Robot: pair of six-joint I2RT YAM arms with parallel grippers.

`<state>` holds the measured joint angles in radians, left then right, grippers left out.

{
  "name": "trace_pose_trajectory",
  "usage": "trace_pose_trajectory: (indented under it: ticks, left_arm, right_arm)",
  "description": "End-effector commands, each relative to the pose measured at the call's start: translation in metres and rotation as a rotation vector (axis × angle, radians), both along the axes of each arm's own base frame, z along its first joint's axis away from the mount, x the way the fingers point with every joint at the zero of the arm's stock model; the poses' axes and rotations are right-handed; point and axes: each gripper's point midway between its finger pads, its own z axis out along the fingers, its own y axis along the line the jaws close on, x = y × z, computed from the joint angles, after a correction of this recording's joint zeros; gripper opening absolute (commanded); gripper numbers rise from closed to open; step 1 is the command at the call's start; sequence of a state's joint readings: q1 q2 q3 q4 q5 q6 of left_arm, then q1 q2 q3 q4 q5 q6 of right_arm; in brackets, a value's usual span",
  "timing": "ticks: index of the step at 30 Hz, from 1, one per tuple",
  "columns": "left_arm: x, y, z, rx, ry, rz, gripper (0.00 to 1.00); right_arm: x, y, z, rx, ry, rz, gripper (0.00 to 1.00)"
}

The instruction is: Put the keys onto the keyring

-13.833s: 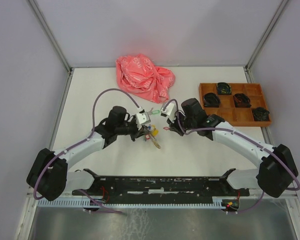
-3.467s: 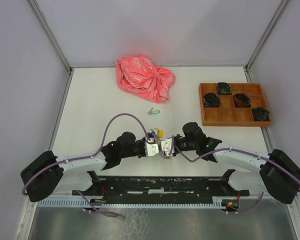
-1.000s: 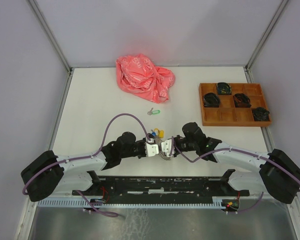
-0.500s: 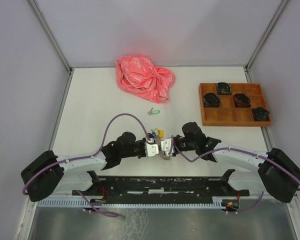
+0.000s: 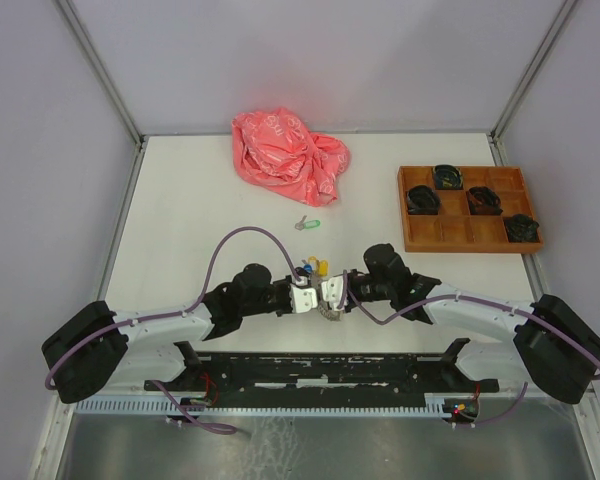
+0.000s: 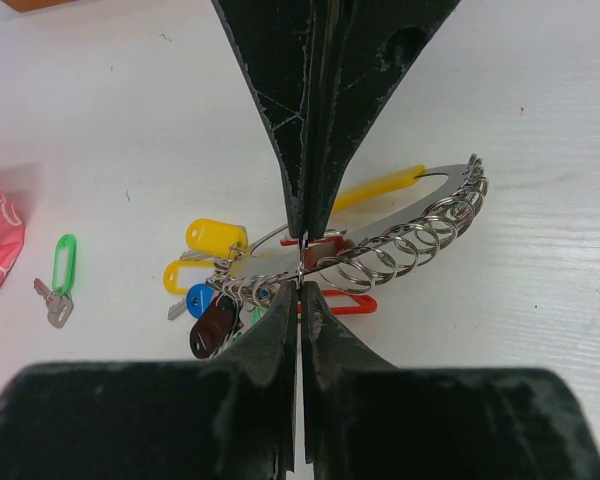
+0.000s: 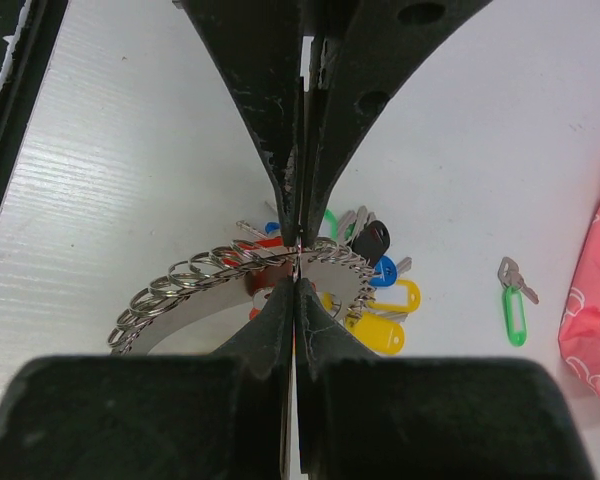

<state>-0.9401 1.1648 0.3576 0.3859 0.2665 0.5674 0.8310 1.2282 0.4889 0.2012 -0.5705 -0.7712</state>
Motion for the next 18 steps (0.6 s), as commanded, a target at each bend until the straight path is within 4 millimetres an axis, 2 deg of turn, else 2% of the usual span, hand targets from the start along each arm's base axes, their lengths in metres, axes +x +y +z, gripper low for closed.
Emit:
trace_pose_trajectory:
  ticks: [1, 11, 18]
  left_arm:
    - [0.000, -0.016, 0.027, -0.108, -0.025, -0.022, 0.03]
    - [0.001, -0.016, 0.024, -0.095, 0.005, -0.005, 0.03]
    - [-0.003, -0.018, 0.018, -0.063, 0.100, 0.010, 0.03]
  right_arm:
    - [0.002, 0.020, 0.030, 0.098, -0.042, 0.049, 0.01]
    - [0.003, 0.012, 0.027, 0.049, -0.073, 0.045, 0.01]
    - [0.004, 0.004, 0.028, 0.020, -0.111, 0.036, 0.01]
